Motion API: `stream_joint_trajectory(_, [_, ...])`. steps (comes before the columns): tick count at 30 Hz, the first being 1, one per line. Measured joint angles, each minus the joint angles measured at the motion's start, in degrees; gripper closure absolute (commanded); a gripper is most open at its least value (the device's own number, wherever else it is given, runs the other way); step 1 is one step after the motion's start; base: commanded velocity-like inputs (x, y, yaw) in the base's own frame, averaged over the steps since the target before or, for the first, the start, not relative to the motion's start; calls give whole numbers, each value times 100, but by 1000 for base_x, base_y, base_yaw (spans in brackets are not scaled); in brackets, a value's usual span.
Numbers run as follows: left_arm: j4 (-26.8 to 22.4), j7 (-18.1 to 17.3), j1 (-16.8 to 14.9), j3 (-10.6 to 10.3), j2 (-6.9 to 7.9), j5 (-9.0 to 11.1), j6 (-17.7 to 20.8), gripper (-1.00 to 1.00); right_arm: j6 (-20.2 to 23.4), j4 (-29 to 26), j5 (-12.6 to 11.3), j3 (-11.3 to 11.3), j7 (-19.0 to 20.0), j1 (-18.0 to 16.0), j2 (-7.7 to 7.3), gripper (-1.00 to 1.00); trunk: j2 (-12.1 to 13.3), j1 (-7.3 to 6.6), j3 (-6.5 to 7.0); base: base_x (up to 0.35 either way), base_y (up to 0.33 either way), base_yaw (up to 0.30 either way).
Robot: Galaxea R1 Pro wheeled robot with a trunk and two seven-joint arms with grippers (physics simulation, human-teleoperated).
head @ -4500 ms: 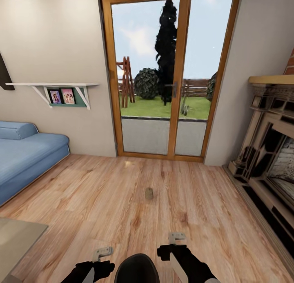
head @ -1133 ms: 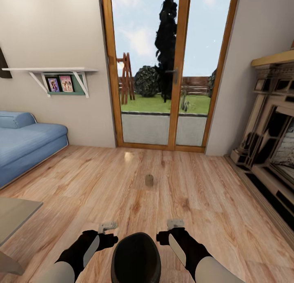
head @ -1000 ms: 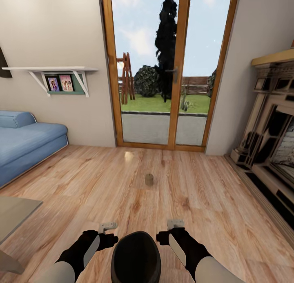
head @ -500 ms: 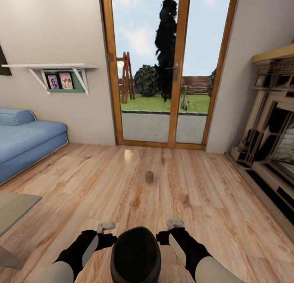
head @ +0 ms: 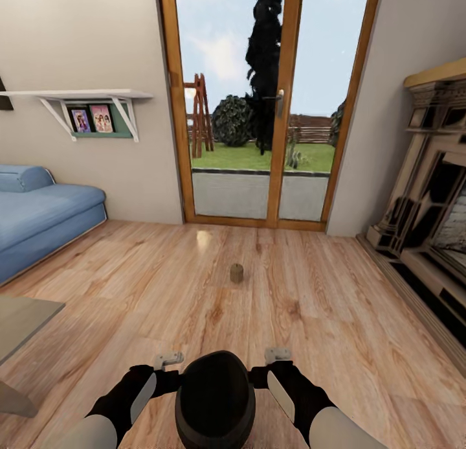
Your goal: Place each of the two pumpkins and all three candles from the living room inside a cabinet in the living room (use any cabinet), then make sure every cabinet is closed, and position the cauldron so it is next to a table in the living room.
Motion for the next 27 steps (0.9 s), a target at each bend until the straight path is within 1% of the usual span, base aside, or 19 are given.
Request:
stream_joint_trajectory(4, [0, 0, 0, 0, -41, -1, -1, -100, -4, 0, 0, 7, 0, 0, 0, -100, -5, 10, -89, 0, 0, 0])
stream_joint_trajectory(10, [0, 0, 0, -8, -49, 0, -2, -100, -40, 0, -2, 12, 21, 0, 0, -100, -14, 26, -222, 0, 0, 0])
stream_joint_trajectory(16, [0, -7, 0, -7, -57, 9, -6, -100, -141, 7, -10, 44, 652, -1, 0, -100, -14, 25, -222, 0, 0, 0])
stream_joint_trajectory(24, [0, -30, 0, -1, -59, 17, -9, -100, -161, 9, -24, 101, 769, -1, 0, -100, -14, 25, -223, 0, 0, 0])
stream_joint_trajectory(27, [0, -65, 0, 0, -63, 18, -9, -100, -162, 13, -17, 102, 773, 0, 0, -100, -18, 34, -288, 0, 0, 0])
